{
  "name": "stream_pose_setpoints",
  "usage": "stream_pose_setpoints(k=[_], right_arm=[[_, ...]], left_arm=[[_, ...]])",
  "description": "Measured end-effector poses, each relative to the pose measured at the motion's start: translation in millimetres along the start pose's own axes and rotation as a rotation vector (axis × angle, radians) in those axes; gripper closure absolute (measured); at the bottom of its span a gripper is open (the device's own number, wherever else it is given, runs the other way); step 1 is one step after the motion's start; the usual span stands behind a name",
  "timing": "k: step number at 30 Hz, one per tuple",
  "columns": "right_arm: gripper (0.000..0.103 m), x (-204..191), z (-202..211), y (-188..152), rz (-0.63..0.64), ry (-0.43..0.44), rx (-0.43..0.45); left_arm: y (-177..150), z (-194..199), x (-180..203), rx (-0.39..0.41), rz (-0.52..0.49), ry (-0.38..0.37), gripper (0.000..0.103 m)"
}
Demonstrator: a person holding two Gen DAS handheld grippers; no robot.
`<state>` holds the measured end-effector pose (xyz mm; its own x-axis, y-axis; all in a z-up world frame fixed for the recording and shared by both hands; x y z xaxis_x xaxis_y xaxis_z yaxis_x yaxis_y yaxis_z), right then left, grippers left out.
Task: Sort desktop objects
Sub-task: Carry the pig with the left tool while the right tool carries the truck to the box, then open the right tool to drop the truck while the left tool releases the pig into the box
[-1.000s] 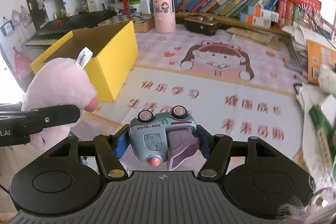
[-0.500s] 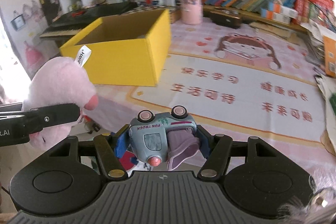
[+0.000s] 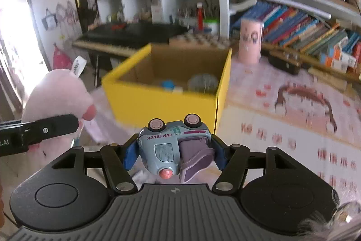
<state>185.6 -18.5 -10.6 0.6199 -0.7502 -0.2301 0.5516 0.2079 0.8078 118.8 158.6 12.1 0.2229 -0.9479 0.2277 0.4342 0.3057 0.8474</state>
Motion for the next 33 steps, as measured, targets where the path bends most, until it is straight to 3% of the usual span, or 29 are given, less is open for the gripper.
stream_pose_setpoints(k=[5,10,15,19,26,33], right_arm=[[0.041,15.3,-11.1,45.5,0.035,0.012,0.081],[0.041,38.3,-30.0,85.2,0.036,0.025,0.141],[0.041,58.4,-52.0,111.0,0.042,0.046,0.158],[0.041,73.1,-77.5,127.1,0.041,0.063,0.154],[0.041,86.2,-138.9,142.8,0.048,0.118,0.063],[0.041,89.9,-206.9,142.0,0.06,0.163,-0.112]], left_arm=[[37.9,-25.9,12.4,0.081,-0.007,0.019,0.049],[63.3,-64.0,24.7,0.107,-0.046,0.043,0.049],[73.8,-116.2,32.7,0.091,-0.091,0.104,0.049],[65.2,-161.0,38.3,0.013,-0.17,0.166,0.049],[37.6,-210.6,44.3,-0.156,-0.262,0.23,0.049],[27.0,-219.2,40.9,-0.218,-0.261,0.302,0.041]])
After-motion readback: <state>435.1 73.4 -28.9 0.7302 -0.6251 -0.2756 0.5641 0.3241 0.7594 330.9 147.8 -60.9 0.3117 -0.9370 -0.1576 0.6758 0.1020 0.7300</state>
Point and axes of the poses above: each gripper's, at about its wrist camera, not at the fingertips, and z roughly against the way its jaws point, x to its right, y to its top, the point moved 6 cm from there along -z, roughly the way its jaws point, and after that the axes turned 13 degrees about y, right-handed, at the moved point
